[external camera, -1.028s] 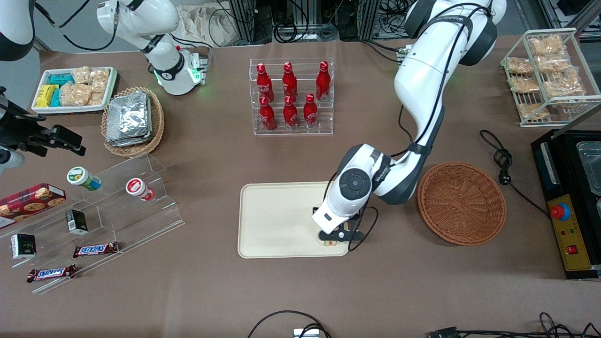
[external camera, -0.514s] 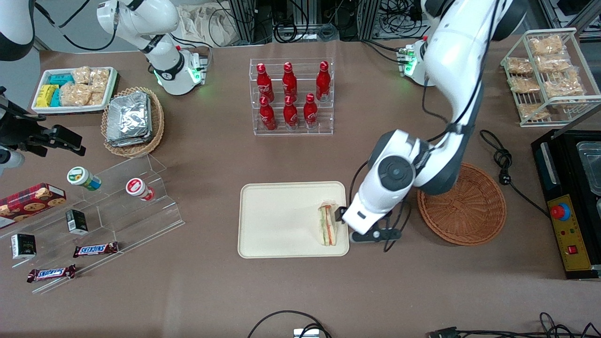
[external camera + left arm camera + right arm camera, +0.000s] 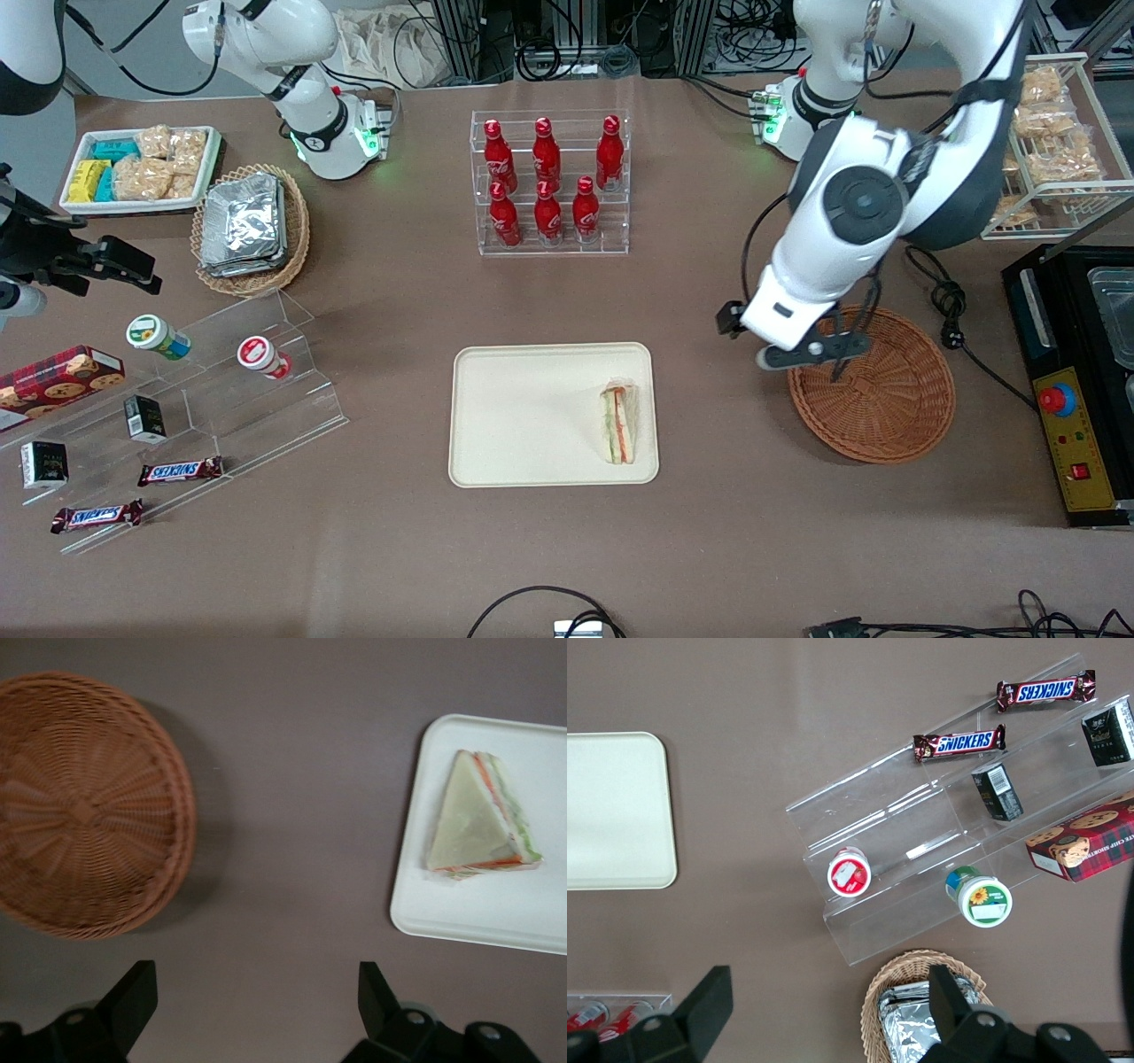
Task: Place sandwich from basket to tray
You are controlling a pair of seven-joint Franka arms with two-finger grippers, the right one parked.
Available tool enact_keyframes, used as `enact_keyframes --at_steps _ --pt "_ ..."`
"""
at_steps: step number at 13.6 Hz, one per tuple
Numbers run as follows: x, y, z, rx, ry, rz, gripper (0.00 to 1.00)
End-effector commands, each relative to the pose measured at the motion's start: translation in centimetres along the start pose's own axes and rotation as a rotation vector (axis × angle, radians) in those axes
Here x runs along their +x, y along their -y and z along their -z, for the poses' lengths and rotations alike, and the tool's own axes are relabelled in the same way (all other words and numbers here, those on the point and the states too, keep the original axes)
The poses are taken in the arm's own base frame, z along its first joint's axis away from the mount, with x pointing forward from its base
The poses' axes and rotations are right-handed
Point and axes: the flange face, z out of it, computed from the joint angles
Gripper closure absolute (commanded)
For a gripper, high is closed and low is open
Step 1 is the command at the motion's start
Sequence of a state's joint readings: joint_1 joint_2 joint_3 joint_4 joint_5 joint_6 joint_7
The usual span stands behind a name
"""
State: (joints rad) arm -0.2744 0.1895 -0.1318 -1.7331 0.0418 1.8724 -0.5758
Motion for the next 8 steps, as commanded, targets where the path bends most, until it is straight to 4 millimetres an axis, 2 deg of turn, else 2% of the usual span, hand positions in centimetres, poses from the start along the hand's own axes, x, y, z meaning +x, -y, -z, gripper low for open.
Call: enact_keyframes --at_steps 1,2,4,5,6,8 --pt "2.4 3.2 2.7 -0.010 -0.023 0.052 0.00" --pt "3.9 6.1 2.9 -0.010 -0.018 0.091 0.00" --pt "5.5 10.2 2.5 -0.020 -0.005 0.048 0.00" --pt "5.9 11.5 2.7 -0.018 0.000 0.036 0.00" --pt "5.9 11.9 3.0 -0.011 0.011 0.031 0.00" --pt "7.8 15.6 4.1 -0.034 0.009 0.103 0.00"
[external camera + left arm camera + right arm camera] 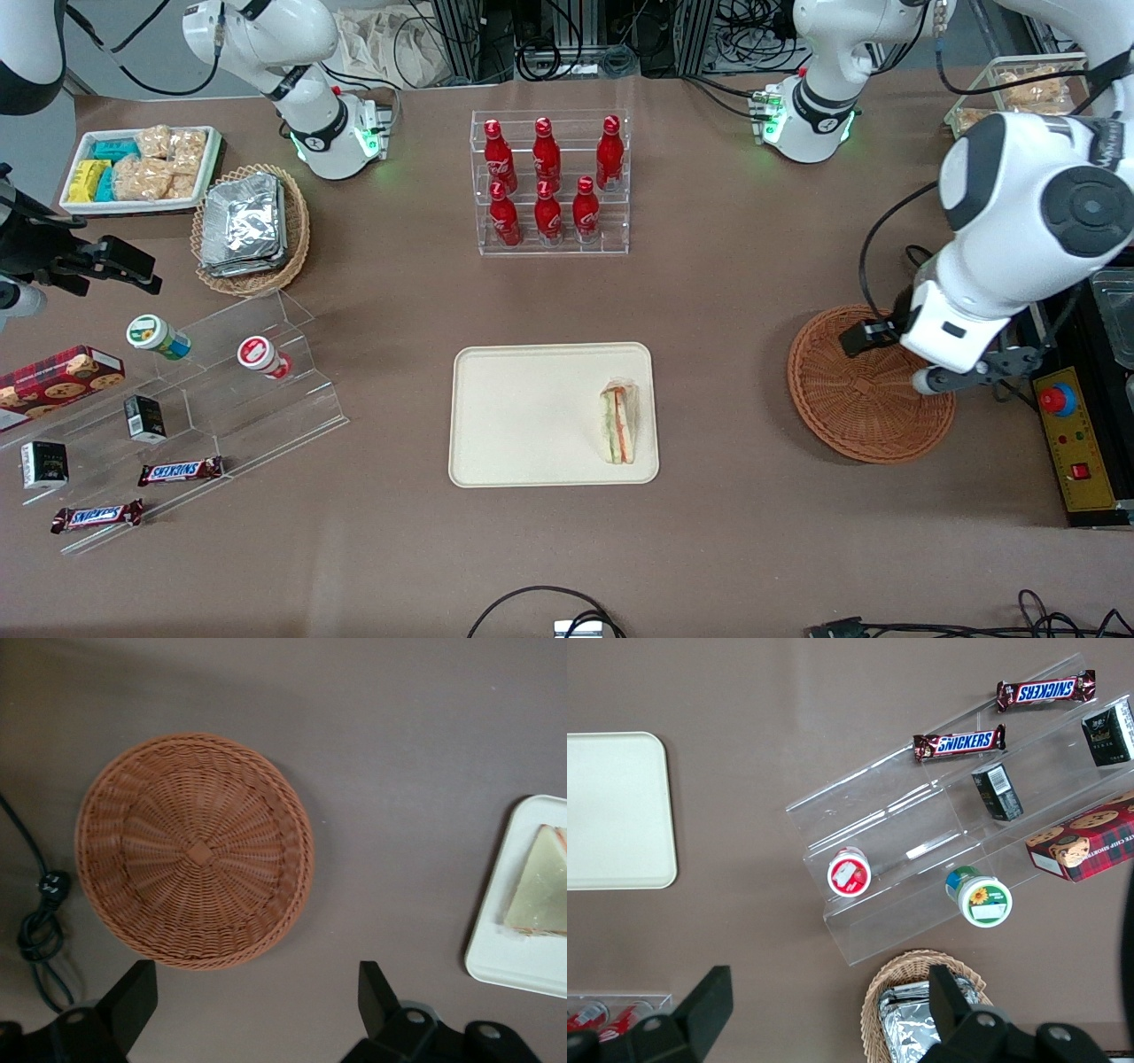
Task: Place sandwich from basket to tray
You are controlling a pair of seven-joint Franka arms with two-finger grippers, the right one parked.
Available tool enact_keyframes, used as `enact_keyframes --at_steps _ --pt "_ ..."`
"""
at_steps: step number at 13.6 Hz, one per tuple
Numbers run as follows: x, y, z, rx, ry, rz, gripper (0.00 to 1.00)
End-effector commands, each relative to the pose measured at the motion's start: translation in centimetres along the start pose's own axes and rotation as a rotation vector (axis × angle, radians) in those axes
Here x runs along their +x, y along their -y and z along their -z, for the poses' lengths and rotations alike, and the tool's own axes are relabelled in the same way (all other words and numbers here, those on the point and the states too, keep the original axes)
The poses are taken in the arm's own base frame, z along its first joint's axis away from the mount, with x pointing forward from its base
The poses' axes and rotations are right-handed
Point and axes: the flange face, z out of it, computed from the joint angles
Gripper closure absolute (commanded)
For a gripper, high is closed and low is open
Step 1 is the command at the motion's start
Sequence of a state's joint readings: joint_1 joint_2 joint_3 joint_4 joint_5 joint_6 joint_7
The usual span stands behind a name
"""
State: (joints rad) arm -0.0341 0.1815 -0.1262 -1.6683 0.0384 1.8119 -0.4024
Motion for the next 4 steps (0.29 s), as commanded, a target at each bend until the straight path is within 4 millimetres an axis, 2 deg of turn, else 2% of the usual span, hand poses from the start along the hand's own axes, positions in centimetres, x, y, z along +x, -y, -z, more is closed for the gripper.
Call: enact_keyframes --at_steps 1,4 --pt "2.7 2.8 1.8 -0.050 0.025 0.056 0.00" --pt "4.5 4.4 2.8 -0.057 -0.001 0.086 0.00"
